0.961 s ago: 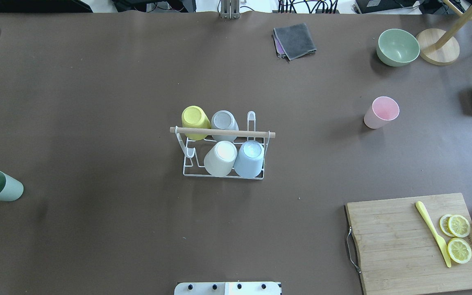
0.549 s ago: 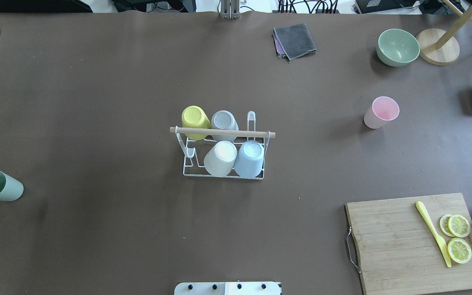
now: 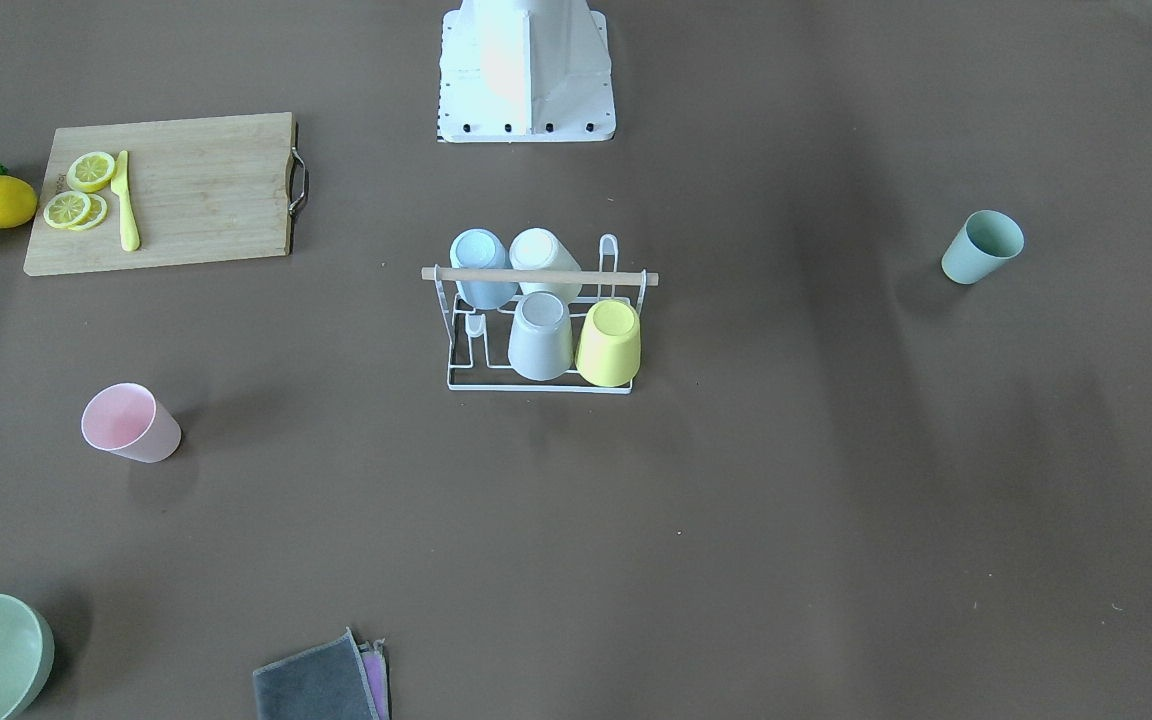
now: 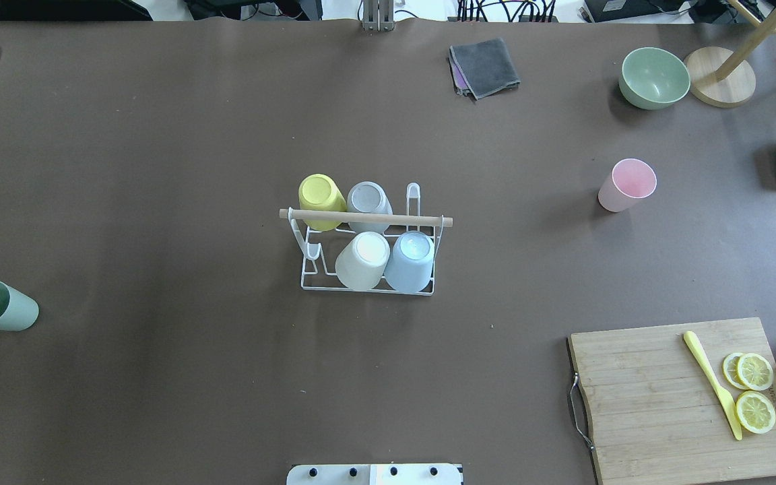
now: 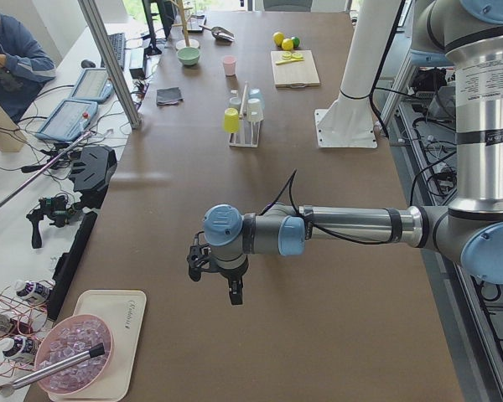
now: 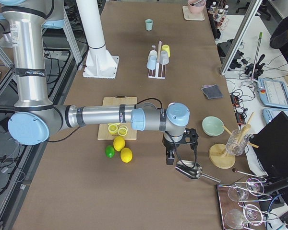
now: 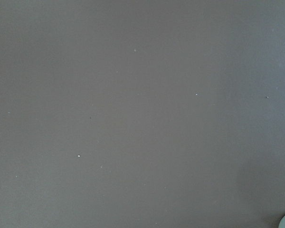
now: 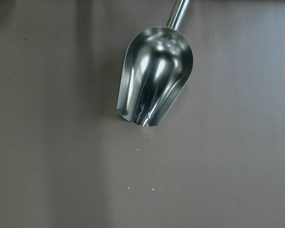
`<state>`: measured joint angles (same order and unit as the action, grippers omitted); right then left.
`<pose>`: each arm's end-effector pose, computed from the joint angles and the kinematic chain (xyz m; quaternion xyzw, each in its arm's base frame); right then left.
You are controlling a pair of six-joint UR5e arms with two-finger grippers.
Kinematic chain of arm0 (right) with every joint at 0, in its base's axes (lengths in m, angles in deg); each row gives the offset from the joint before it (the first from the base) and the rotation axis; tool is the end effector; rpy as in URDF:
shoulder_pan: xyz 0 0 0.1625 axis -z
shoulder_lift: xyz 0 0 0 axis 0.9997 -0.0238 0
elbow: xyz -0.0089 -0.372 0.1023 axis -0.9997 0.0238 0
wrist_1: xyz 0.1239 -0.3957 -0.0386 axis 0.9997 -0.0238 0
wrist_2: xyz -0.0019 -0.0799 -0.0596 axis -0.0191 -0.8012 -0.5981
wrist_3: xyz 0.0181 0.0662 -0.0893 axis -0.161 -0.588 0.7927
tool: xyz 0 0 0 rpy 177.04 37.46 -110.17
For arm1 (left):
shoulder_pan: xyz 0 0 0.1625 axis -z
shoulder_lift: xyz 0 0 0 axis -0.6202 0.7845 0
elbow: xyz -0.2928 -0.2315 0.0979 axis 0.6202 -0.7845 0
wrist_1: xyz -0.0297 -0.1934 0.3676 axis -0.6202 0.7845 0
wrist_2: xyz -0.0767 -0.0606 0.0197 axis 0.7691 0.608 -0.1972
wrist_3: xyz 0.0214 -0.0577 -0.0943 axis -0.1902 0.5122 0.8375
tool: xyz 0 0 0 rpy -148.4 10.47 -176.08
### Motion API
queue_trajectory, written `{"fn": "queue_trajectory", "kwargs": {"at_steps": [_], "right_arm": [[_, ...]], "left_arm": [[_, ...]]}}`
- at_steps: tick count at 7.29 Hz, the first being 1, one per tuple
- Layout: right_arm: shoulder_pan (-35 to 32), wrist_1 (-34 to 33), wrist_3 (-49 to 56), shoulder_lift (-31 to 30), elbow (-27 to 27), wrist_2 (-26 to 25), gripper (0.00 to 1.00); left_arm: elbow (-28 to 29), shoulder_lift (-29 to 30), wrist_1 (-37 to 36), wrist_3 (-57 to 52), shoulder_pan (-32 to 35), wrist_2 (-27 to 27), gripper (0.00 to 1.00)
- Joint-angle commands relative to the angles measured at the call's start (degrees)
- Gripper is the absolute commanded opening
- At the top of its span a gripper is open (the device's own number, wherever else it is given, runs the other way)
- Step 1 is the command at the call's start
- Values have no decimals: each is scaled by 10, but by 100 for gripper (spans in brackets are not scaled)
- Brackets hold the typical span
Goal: Place cup on cup holder
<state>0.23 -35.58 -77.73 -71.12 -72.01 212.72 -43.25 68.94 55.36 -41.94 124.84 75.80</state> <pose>0.0447 -0.5197 0.5842 0.0034 -0.3519 0.0029 0.9360 -0.0269 -0.4524 0.6220 -0.0449 0.3759 -0.0358 0.9249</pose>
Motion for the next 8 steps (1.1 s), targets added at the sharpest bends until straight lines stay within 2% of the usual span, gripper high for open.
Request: {"fn": "queue_trajectory", "kwargs": {"at_steps": [1, 2, 3, 6, 7, 8], "right_arm": [[59, -38, -66, 66, 13, -3, 100], [91, -37, -73, 91, 18, -5, 100], [113, -34, -86, 113, 39, -5, 100], [116, -39, -90, 247, 157, 7, 100], [117, -38, -90, 270, 186, 25, 100], [126, -36, -111, 288, 191, 29, 100]], "left_arm": [[7, 63, -93, 0, -61, -16, 98], [22, 114, -162, -5, -89, -25, 98], [64, 179, -223, -9, -94, -39, 98], [189, 249, -265, -148, -143, -45, 98], [212, 282, -291, -151, -168, -45, 98], [220, 297, -309, -152, -199, -45, 98]]}}
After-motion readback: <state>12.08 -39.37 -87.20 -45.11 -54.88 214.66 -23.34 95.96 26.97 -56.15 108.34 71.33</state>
